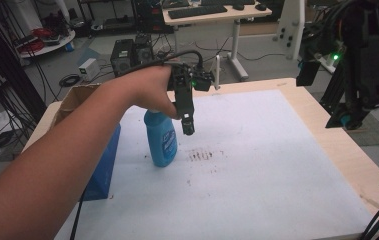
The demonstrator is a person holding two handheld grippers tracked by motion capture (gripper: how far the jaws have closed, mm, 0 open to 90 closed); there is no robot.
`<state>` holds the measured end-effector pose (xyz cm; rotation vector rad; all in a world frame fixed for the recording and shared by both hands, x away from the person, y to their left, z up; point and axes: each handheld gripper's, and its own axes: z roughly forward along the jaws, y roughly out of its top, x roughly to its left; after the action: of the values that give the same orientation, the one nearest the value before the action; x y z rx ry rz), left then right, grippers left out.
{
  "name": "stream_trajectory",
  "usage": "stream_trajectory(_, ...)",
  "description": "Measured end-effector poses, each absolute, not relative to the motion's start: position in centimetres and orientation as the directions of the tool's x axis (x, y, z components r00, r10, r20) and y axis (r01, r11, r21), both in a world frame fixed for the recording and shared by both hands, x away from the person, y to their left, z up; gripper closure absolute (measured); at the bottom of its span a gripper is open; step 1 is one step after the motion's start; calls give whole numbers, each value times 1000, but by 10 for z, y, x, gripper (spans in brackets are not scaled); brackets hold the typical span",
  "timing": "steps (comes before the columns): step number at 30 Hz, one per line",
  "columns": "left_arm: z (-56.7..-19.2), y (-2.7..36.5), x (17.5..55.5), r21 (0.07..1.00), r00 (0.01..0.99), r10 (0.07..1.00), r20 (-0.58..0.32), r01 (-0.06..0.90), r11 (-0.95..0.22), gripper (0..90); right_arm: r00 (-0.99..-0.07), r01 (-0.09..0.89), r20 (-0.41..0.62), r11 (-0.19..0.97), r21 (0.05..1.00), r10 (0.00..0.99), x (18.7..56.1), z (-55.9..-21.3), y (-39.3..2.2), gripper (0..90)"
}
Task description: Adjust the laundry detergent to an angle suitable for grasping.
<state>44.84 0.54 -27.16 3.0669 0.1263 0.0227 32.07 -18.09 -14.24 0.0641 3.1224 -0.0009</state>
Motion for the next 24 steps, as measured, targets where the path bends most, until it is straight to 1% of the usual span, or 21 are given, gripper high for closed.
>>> stream_trajectory(11, -275, 9, 449, 71, 995, 94, 12, 93, -993, 17, -999, 32, -20, 999, -9, 32, 323, -145, -177, 35)
stream_trajectory(14, -276, 12, 449, 89, 994, 113, 8, 111, -990, 18, -999, 29, -23, 1000, -12, 28, 323, -145, -174, 35)
stream_trajectory(15, -276, 12, 451, 79, 995, 101, 10, 100, -992, 17, -999, 23, -23, 1000, -14, 23, 322, -145, -172, 35)
stream_trajectory(21, -275, 16, 449, 87, 994, 111, 12, 110, -990, 17, -999, 26, -27, 1000, -8, 26, 320, -143, -172, 35)
stream_trajectory(24, -274, 18, 449, 76, 994, 110, 18, 108, -991, 17, -999, 27, -32, 1000, -10, 27, 322, -143, -173, 35)
